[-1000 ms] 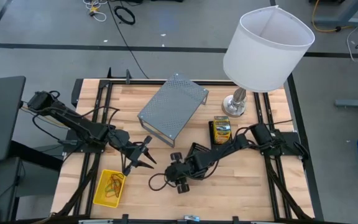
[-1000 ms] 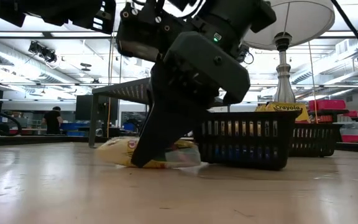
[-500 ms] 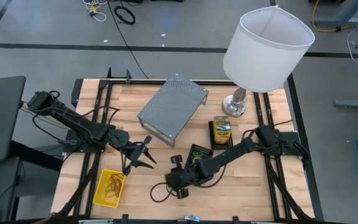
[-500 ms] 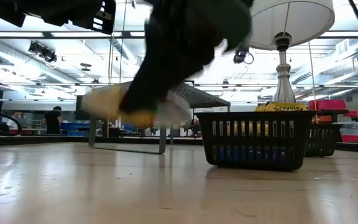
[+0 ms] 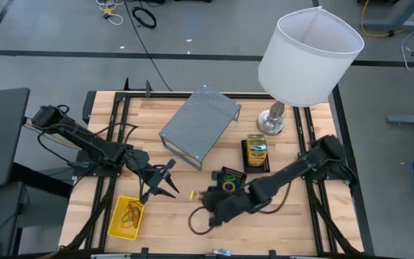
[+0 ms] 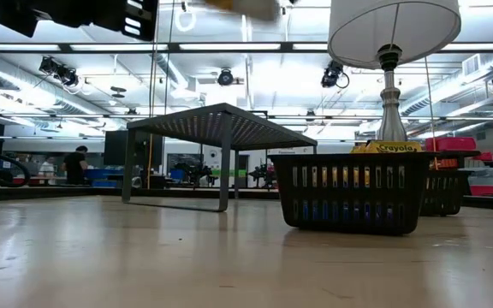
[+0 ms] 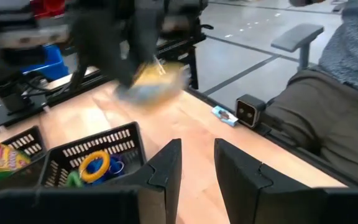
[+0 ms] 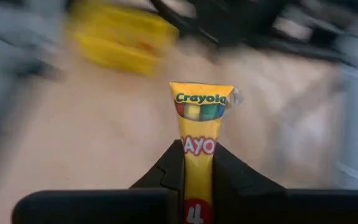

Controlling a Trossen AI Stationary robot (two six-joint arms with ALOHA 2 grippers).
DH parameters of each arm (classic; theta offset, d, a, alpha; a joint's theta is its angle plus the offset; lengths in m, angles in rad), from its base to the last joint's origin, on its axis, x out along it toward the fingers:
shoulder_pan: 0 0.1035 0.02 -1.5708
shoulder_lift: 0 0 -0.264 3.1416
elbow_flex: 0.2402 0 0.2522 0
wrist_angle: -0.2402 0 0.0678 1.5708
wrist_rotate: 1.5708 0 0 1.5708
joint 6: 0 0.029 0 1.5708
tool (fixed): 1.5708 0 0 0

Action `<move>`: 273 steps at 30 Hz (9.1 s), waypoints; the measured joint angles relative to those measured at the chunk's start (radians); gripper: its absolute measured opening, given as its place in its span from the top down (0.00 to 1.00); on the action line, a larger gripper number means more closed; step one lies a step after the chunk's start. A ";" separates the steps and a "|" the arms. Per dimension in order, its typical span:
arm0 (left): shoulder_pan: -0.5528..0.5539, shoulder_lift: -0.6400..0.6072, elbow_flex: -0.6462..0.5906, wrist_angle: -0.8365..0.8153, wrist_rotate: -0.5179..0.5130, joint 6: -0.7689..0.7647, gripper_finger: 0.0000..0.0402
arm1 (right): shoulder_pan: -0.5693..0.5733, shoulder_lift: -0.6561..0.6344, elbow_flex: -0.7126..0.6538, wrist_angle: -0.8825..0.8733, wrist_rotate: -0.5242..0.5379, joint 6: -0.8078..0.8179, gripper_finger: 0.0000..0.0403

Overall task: Pick & Place Office Desk Supplies
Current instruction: Put the box of crayons into right black bin, then put the right black bin on the shelf

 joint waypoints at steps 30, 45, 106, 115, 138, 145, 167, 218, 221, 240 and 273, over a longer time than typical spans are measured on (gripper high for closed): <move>0.000 0.000 0.000 0.021 0.021 -0.018 0.74 | 0.081 -0.535 -1.087 0.687 0.606 0.297 0.90; 0.000 0.000 0.000 0.020 0.010 -0.027 0.74 | -0.049 -0.533 -1.176 0.511 0.443 0.475 0.90; 0.200 0.092 0.001 0.264 0.166 -0.037 0.74 | 0.165 -0.533 -0.882 0.667 0.103 -0.008 0.46; 0.200 0.025 0.000 0.373 -0.129 -0.069 0.74 | 0.188 -0.533 -0.882 0.683 0.105 -0.019 0.51; 0.200 -0.396 -0.218 0.063 -0.146 -0.111 0.74 | 0.123 -0.516 -0.940 0.842 0.089 -0.096 0.52; 0.233 -0.380 -0.486 0.592 -0.242 -0.132 0.74 | 0.143 -0.509 -1.195 1.502 -0.028 -0.288 0.52; 0.231 -0.376 -0.471 0.418 -0.260 -0.137 0.74 | 0.076 -0.985 -1.085 0.007 0.166 0.206 0.52; 0.231 -0.376 -0.471 0.345 -0.272 -0.158 0.74 | -0.038 -0.465 -0.752 -0.500 0.140 0.065 0.99; 0.231 -0.376 -0.471 0.345 -0.275 -0.162 0.74 | -0.016 -0.465 -0.694 -0.580 0.185 0.055 0.99; 0.231 -0.376 -0.471 0.343 -0.275 -0.170 0.74 | -0.130 -0.466 -0.275 -0.734 0.052 -0.453 0.99; 0.230 -0.377 -0.471 0.341 -0.275 -0.209 0.74 | -0.570 -0.334 -0.271 -0.315 -0.254 -1.188 0.97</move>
